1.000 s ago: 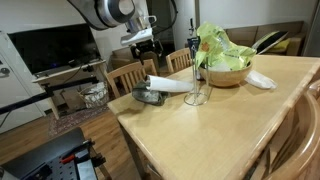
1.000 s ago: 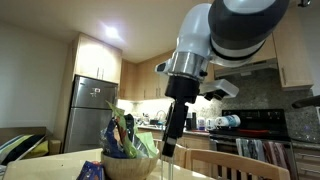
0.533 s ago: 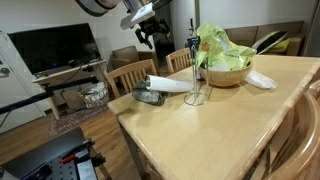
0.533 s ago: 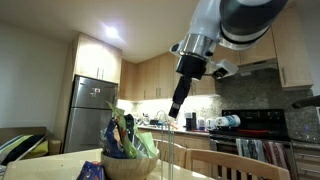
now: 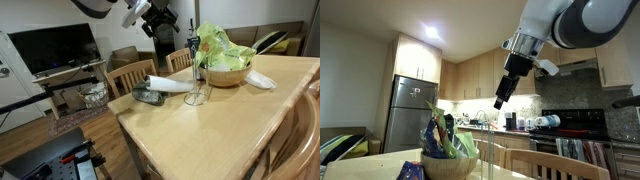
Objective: Remove the paper towel roll from the holder, move the holder to the right side of the table
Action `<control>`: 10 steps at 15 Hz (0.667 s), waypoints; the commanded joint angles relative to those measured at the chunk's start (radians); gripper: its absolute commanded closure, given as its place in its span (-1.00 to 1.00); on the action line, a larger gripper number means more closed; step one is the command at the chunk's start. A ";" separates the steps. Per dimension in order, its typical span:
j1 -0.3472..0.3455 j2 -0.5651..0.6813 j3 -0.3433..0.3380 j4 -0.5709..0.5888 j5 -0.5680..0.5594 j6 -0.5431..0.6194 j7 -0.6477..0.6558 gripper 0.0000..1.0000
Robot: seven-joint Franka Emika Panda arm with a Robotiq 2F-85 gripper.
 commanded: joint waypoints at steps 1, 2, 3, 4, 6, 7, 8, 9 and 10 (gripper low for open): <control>0.008 0.046 0.002 0.035 -0.099 -0.016 0.145 -1.00; 0.011 0.064 0.003 0.047 -0.116 -0.019 0.173 -1.00; 0.014 0.082 0.002 0.057 -0.128 -0.020 0.198 -1.00; 0.017 0.091 0.003 0.061 -0.118 -0.022 0.214 -1.00; 0.010 0.072 0.003 0.028 -0.095 -0.001 0.176 -1.00; 0.011 0.082 0.003 0.034 -0.095 -0.001 0.178 -1.00; 0.012 0.088 0.003 0.039 -0.095 -0.001 0.179 -1.00; 0.017 0.086 0.006 0.039 -0.108 0.006 0.185 -1.00; 0.022 0.095 0.006 0.052 -0.118 -0.007 0.200 -1.00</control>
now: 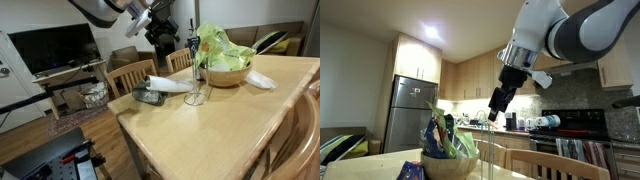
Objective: Remove the paper towel roll from the holder, move the holder to the right side of the table
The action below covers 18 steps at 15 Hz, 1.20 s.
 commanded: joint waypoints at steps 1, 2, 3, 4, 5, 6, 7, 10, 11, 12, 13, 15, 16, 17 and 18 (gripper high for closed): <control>0.014 0.011 0.001 0.021 -0.038 -0.010 0.031 -1.00; 0.018 0.017 -0.002 0.033 -0.058 -0.018 0.052 -1.00; 0.016 0.027 0.002 0.040 -0.042 -0.012 0.033 -1.00; 0.019 0.039 -0.003 0.056 -0.058 -0.015 0.055 -1.00; 0.021 0.048 -0.008 0.068 -0.069 -0.015 0.072 -1.00; 0.018 0.064 -0.005 0.082 -0.051 -0.018 0.057 -1.00; 0.020 0.078 -0.008 0.096 -0.059 -0.019 0.072 -1.00; 0.026 0.134 -0.028 0.152 -0.082 -0.028 0.114 -1.00; 0.026 0.152 -0.031 0.168 -0.081 -0.029 0.119 -1.00; 0.030 0.170 -0.044 0.190 -0.107 -0.027 0.146 -1.00; 0.033 0.185 -0.055 0.207 -0.123 -0.027 0.166 -1.00; 0.031 0.214 -0.066 0.240 -0.136 -0.026 0.182 -1.00; 0.032 0.226 -0.072 0.255 -0.142 -0.029 0.187 -1.00; 0.028 0.238 -0.070 0.266 -0.127 -0.028 0.174 -1.00; 0.030 0.250 -0.073 0.279 -0.128 -0.033 0.175 -1.00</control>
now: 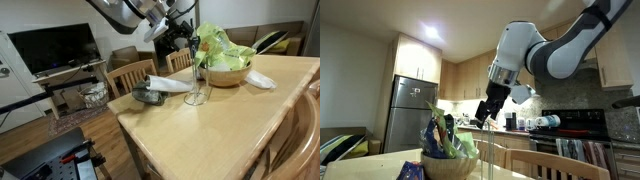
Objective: Remove the paper towel roll from the holder, move the holder to the right side of the table
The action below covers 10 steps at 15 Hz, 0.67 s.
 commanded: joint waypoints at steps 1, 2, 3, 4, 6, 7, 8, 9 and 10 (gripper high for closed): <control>0.012 0.054 -0.009 0.071 -0.006 -0.029 0.014 -1.00; 0.014 0.066 -0.010 0.082 -0.005 -0.034 0.015 -1.00; 0.012 0.076 -0.006 0.090 0.003 -0.038 0.010 -1.00; 0.011 0.090 -0.005 0.101 0.006 -0.035 0.009 -1.00; 0.017 0.113 -0.016 0.124 -0.007 -0.032 0.027 -1.00; 0.011 0.121 -0.010 0.130 0.005 -0.030 0.016 -1.00; 0.010 0.126 -0.011 0.137 0.005 -0.030 0.019 -1.00; 0.011 0.133 -0.011 0.145 0.005 -0.030 0.020 -0.87; 0.011 0.139 -0.012 0.153 0.005 -0.029 0.020 -0.47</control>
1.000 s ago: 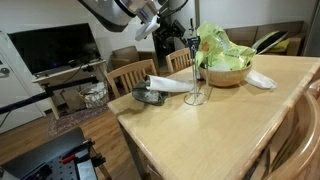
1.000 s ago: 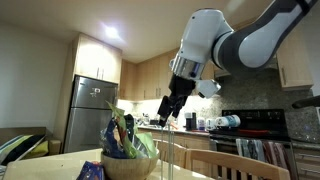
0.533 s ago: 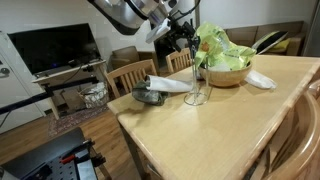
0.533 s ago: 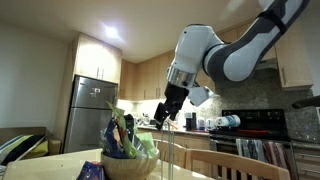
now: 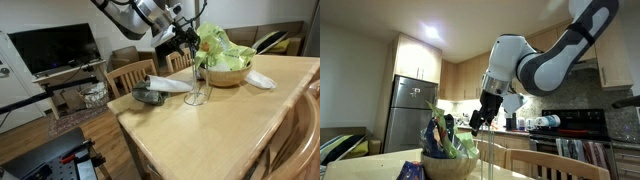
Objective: Remove the paper towel roll from the holder, move the holder to the right side of the table
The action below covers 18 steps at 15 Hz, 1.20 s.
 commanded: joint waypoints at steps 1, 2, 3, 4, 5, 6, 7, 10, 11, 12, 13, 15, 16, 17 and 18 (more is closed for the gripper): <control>0.012 0.028 -0.009 0.051 0.000 -0.024 0.025 -0.38; 0.012 0.032 -0.008 0.057 0.001 -0.024 0.027 -0.37; 0.014 0.034 -0.010 0.060 -0.002 -0.025 0.033 -0.23; 0.016 0.035 -0.011 0.063 -0.006 -0.024 0.037 -0.07; 0.015 0.036 -0.009 0.064 -0.004 -0.023 0.034 0.11; 0.016 0.037 -0.010 0.067 -0.004 -0.024 0.036 0.25; 0.018 0.038 -0.012 0.068 -0.008 -0.023 0.039 0.42; 0.022 0.037 -0.016 0.072 -0.014 -0.026 0.046 0.87; 0.022 0.036 -0.014 0.072 -0.013 -0.025 0.044 0.97; 0.026 0.034 -0.015 0.072 -0.014 -0.029 0.047 1.00; 0.024 0.030 -0.008 0.070 -0.003 -0.032 0.043 1.00; 0.032 0.021 -0.008 0.067 -0.007 -0.035 0.056 0.97; 0.038 0.017 -0.009 0.066 -0.009 -0.038 0.060 0.96; 0.042 0.010 -0.010 0.064 -0.011 -0.037 0.061 0.96; 0.046 0.005 -0.013 0.063 -0.015 -0.036 0.064 0.96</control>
